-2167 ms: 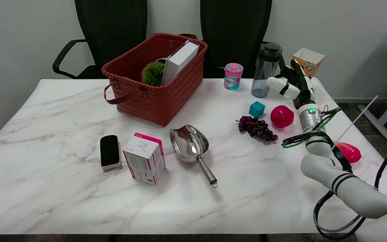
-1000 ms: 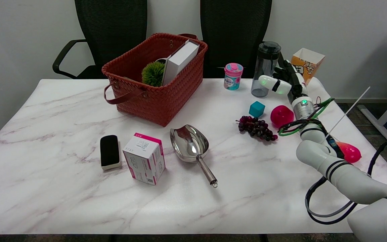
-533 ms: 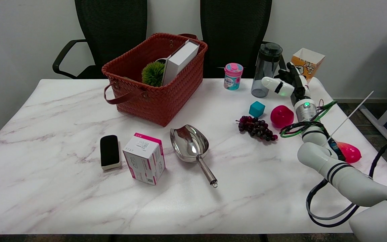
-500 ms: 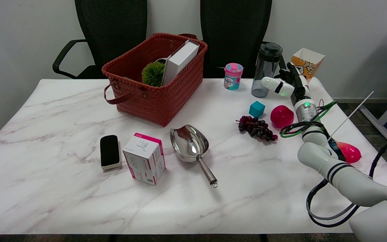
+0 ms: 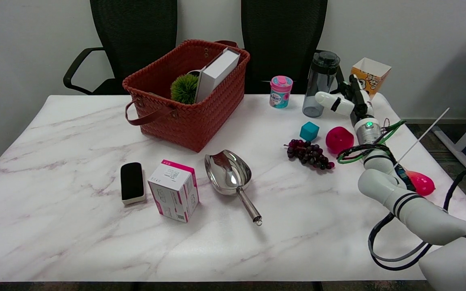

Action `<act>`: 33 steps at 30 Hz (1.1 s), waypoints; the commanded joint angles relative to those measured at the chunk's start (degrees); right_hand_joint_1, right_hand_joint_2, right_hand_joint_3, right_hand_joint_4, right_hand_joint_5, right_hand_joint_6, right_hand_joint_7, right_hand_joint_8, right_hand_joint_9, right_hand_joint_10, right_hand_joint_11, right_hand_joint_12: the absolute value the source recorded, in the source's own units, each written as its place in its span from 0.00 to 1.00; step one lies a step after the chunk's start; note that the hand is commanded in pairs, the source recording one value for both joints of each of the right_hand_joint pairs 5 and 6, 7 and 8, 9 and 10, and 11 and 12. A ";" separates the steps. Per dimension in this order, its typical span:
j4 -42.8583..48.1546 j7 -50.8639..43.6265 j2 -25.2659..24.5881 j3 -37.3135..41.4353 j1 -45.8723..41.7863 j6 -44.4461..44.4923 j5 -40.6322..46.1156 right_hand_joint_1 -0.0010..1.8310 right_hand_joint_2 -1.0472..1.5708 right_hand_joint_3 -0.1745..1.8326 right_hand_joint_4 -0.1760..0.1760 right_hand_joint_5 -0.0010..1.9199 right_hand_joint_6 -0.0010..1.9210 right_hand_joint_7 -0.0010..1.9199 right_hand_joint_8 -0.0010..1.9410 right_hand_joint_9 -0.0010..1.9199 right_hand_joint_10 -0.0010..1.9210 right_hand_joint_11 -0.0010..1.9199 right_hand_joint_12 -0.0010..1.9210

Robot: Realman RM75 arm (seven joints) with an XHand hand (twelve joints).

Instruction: Pick up the black water bottle.

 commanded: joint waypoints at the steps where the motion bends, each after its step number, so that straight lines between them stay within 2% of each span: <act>1: -3.36 0.25 -0.45 -3.33 4.20 -1.27 0.43 0.55 0.34 0.32 0.50 0.00 0.00 0.13 0.13 0.11 0.11 0.04 0.04; 17: -9.57 0.22 -1.01 -5.72 10.95 -2.87 -0.05 0.55 0.33 0.33 0.50 0.00 0.00 0.15 0.15 0.12 0.12 0.05 0.05; 33: -10.47 0.30 -0.83 -5.22 9.15 -2.47 1.26 0.55 0.33 0.34 0.50 0.00 0.00 0.16 0.16 0.12 0.12 0.05 0.05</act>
